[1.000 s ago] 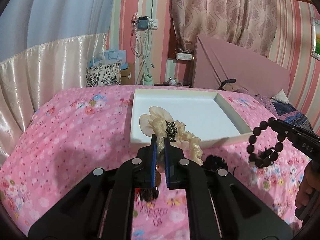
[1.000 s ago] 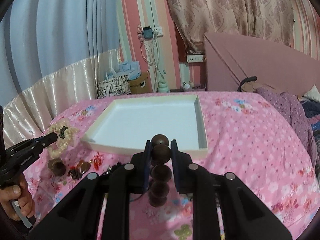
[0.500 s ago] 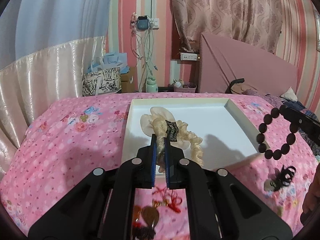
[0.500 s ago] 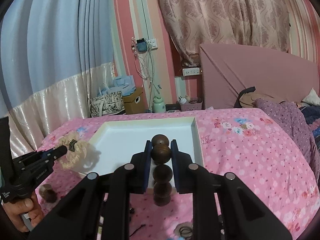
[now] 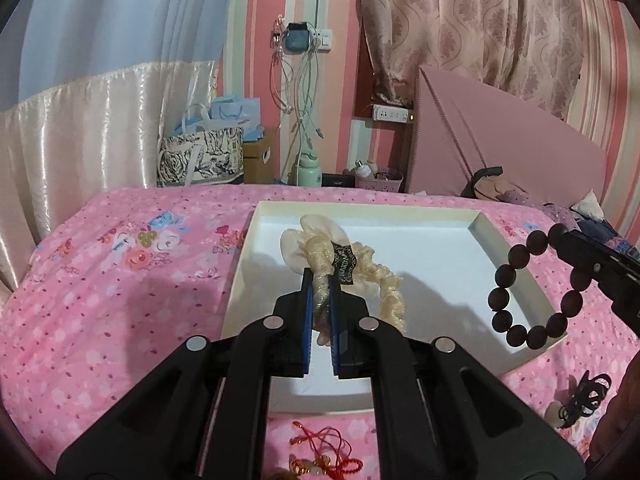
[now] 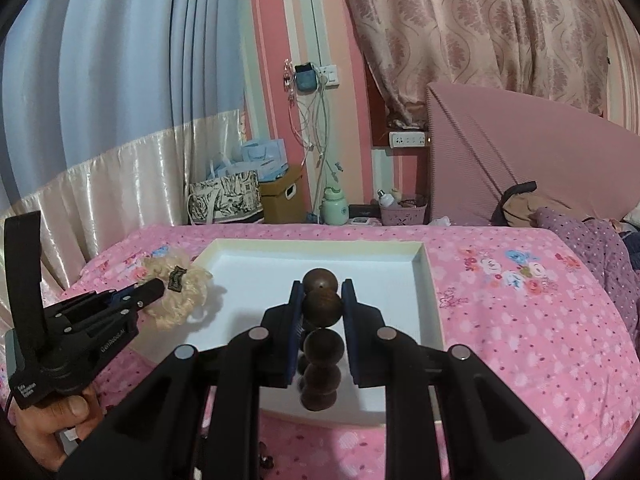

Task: Organize jewelry
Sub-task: 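Carry the scrunchie and bracelet into the white tray and open both tools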

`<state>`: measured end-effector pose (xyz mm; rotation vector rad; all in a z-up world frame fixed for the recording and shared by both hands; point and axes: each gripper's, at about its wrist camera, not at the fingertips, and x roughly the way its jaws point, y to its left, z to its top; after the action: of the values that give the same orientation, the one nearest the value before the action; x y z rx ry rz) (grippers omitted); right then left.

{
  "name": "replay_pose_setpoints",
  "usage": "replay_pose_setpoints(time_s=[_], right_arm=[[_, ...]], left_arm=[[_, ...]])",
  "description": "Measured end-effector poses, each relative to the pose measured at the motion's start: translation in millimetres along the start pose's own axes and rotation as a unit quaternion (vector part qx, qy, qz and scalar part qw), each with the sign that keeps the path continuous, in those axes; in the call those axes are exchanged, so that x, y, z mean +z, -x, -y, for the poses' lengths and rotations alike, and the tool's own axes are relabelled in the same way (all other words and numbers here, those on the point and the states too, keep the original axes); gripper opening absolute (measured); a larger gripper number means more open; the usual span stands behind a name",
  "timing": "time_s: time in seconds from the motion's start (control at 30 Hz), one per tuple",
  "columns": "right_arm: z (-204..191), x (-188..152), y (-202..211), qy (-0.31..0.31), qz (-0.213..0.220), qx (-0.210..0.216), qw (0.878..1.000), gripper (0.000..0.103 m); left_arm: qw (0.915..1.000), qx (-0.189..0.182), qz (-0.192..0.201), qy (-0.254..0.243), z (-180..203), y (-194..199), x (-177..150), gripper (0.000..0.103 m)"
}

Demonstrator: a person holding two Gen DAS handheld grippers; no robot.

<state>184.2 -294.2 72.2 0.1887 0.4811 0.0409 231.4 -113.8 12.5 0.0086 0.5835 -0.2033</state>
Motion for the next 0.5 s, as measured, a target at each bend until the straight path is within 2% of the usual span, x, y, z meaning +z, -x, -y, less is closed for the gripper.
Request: replay_pose_setpoints(time_s=[0.2,0.5], right_arm=[[6.0,-10.8,-16.4,-0.001,-0.014,-0.012,1.000,0.019],[25.7,-21.7,-35.4,-0.017,-0.042,-0.038,0.998,0.019]], left_arm=[[0.9997,-0.001,-0.023,0.001,-2.4,-21.8,-8.7,0.005],[0.9993,0.010,-0.037,0.000,-6.8,-33.5,-15.2,0.005]])
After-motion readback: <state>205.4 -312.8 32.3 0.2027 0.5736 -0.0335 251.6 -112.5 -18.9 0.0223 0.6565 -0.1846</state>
